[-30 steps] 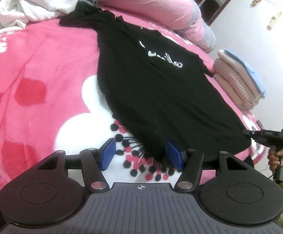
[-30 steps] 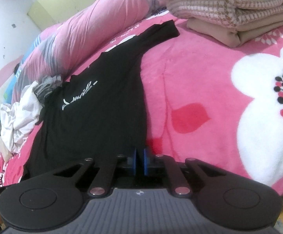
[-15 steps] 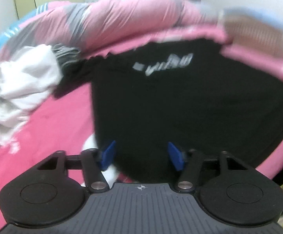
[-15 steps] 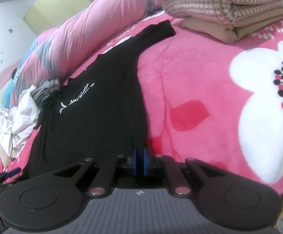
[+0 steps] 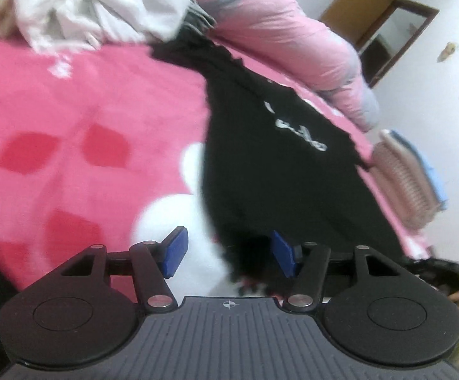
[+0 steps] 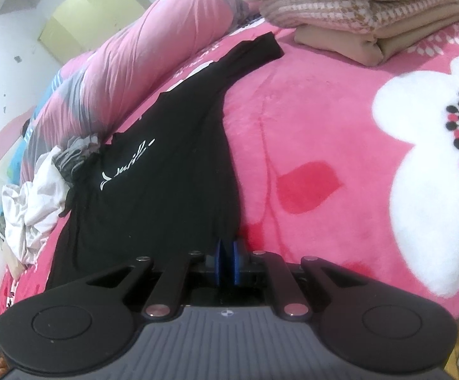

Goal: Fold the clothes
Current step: 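Close the right gripper on the T-shirt hem while the left gripper moves to the hem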

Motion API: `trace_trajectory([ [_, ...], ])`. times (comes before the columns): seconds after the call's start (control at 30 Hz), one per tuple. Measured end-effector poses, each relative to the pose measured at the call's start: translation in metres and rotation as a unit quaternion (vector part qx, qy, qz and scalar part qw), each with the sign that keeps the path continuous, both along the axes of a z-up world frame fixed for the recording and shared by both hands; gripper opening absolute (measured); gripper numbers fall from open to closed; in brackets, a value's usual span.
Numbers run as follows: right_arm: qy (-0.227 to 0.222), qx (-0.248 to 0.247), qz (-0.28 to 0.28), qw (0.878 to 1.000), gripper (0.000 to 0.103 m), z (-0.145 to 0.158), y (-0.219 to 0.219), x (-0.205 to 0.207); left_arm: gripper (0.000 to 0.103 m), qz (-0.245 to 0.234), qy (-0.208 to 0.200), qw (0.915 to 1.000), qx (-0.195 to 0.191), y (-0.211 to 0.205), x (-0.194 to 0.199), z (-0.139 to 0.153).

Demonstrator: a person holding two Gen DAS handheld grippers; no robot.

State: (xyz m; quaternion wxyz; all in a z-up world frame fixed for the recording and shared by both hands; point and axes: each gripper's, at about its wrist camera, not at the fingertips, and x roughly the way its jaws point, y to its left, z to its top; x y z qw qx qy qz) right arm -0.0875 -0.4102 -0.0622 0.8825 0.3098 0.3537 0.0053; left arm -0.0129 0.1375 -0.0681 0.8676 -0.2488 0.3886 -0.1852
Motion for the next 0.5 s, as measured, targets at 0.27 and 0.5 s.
trace_trajectory([
  [0.27,-0.001,0.021,-0.014,1.0,0.009,-0.002,-0.006,-0.004,0.059,-0.006,0.044,0.9955,-0.083,0.002,0.015,-0.015],
  [0.5,0.002,0.014,-0.006,1.0,0.008,-0.003,-0.006,0.0,0.038,0.008,0.058,0.9933,-0.1,0.006,0.015,-0.023],
])
